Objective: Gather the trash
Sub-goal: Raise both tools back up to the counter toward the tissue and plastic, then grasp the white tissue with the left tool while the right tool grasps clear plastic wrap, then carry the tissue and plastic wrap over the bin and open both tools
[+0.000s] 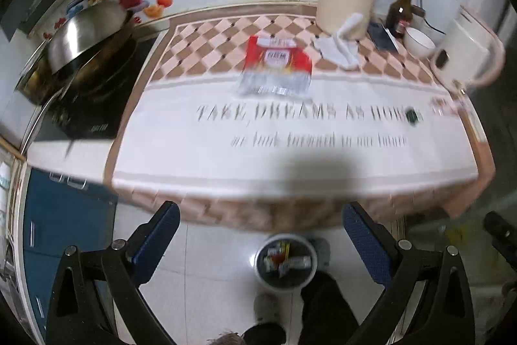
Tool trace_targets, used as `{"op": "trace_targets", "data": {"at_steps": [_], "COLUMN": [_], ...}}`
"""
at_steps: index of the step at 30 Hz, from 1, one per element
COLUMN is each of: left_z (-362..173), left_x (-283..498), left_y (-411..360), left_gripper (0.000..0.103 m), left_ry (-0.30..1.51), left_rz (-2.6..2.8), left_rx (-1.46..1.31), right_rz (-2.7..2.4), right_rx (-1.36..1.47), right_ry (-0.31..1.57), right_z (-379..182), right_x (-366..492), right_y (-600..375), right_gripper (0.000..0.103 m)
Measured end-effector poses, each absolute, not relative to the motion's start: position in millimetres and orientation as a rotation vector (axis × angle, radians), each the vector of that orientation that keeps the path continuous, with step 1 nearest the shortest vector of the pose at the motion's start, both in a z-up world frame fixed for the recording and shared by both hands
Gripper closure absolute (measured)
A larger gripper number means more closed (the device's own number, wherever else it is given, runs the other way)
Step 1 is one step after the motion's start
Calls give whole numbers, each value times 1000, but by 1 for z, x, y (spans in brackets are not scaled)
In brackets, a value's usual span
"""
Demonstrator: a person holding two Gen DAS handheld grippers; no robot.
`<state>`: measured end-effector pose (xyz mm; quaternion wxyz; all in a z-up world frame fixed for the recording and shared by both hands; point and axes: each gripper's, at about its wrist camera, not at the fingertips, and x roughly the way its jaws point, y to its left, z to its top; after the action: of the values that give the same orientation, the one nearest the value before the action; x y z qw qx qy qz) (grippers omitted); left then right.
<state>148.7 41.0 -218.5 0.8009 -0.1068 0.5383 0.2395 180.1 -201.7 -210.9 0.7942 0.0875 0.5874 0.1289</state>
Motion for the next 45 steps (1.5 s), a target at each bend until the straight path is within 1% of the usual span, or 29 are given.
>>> {"op": "trace_targets", "data": {"at_steps": [4, 8, 11, 14, 15, 16, 17, 18, 19, 20, 21, 22, 23, 24, 26, 27, 30, 33, 37, 39, 42, 43, 45], "left_z": [-246, -284, -312, -336, -343, -351, -359, -366, -372, -379, -384, -386, -384, -383, -379, -374, -356, -325, -280, -253, -228, -219, -214], "left_x": [237, 333, 403, 460, 477, 494, 509, 520, 528, 535, 539, 541, 542, 542, 536, 530, 507, 469, 409, 368, 330, 307, 276], "left_y": [50, 63, 72, 77, 78, 78, 78, 78, 80, 81, 83, 83, 83, 82, 80, 79, 75, 69, 67, 66, 65, 64, 62], "left_gripper": [0, 0, 0, 1, 6, 19, 28, 45, 67, 79, 95, 99, 100, 102, 103, 103, 103, 103, 103, 103, 103, 103, 103], "left_ry": [1202, 1259, 1284, 1299, 1299, 1302, 1312, 1324, 1334, 1346, 1354, 1348, 1330, 1329, 1315, 1303, 1268, 1217, 1144, 1107, 1076, 1065, 1063], "left_rz": [547, 553, 552, 516, 497, 483, 473, 463, 454, 445, 432, 428, 430, 427, 417, 414, 403, 374, 333, 298, 253, 237, 204], "left_rx": [-251, -301, -303, -292, -278, -257, -236, -229, -231, -237, -244, -245, -234, -224, -223, -220, -219, -208, -229, -241, -262, -274, -291], "right_rz": [169, 49, -5, -34, -42, -51, -62, -79, -98, -124, -139, -168, -190, -188, -183, -185, -155, -110, -16, 57, 157, 190, 267], "right_rx": [261, 332, 357, 341, 329, 311, 279, 251, 216, 176, 138, 82, 34, 36, 21, 13, 62, 141, 194, 221, 245, 250, 282], "right_ry": [1249, 1259, 1264, 1251, 1247, 1248, 1250, 1252, 1256, 1248, 1223, 1208, 1188, 1166, 1131, 1130, 1156, 1154, 1115, 1090, 1058, 1049, 1045], "right_z": [-234, -276, -308, -332, -338, -347, -355, -362, -369, -373, -375, -377, -380, -380, -377, -376, -378, -372, -344, -322, -288, -278, -265], "right_x": [282, 398, 466, 510, 521, 533, 543, 550, 554, 556, 552, 553, 553, 552, 551, 551, 551, 538, 501, 467, 418, 399, 357], "right_y": [-226, -254, -265, -263, -260, -256, -250, -246, -242, -238, -234, -229, -223, -222, -218, -216, -221, -232, -234, -226, -212, -208, -210], "right_gripper": [0, 0, 0, 0, 0, 0, 0, 0, 2, 2, 9, 14, 16, 22, 57, 102, 102, 102, 102, 102, 102, 102, 102]}}
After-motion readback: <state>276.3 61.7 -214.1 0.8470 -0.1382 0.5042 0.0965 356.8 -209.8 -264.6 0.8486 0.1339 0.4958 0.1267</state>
